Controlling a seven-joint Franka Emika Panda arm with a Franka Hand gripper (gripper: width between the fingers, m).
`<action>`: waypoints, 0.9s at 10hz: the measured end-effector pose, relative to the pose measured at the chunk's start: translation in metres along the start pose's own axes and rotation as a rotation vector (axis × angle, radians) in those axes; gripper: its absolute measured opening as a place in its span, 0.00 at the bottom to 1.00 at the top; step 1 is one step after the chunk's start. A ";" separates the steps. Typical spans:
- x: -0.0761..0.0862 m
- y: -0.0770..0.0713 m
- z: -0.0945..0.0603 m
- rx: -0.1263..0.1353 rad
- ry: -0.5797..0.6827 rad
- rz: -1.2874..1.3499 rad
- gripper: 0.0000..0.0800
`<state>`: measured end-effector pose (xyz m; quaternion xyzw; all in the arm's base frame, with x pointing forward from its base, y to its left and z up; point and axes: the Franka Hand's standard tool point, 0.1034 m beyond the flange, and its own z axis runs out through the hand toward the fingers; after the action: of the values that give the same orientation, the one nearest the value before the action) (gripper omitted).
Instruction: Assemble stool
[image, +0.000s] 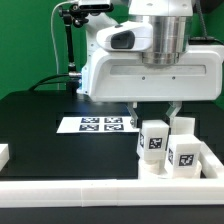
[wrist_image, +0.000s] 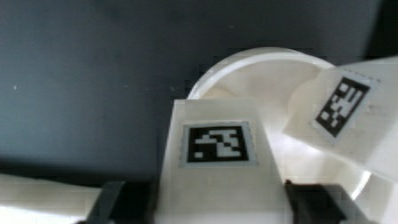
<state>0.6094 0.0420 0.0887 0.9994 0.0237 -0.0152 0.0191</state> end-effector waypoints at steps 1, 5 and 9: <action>0.000 0.000 0.000 0.000 0.000 0.077 0.43; 0.000 -0.002 0.000 0.012 -0.002 0.371 0.43; 0.002 -0.005 0.001 0.023 0.011 0.673 0.43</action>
Offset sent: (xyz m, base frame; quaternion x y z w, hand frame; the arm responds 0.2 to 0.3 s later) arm 0.0000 0.0000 0.0000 0.0000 0.0000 0.1938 0.9810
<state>0.6111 0.0467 0.0873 0.9514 -0.3078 -0.0030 0.0117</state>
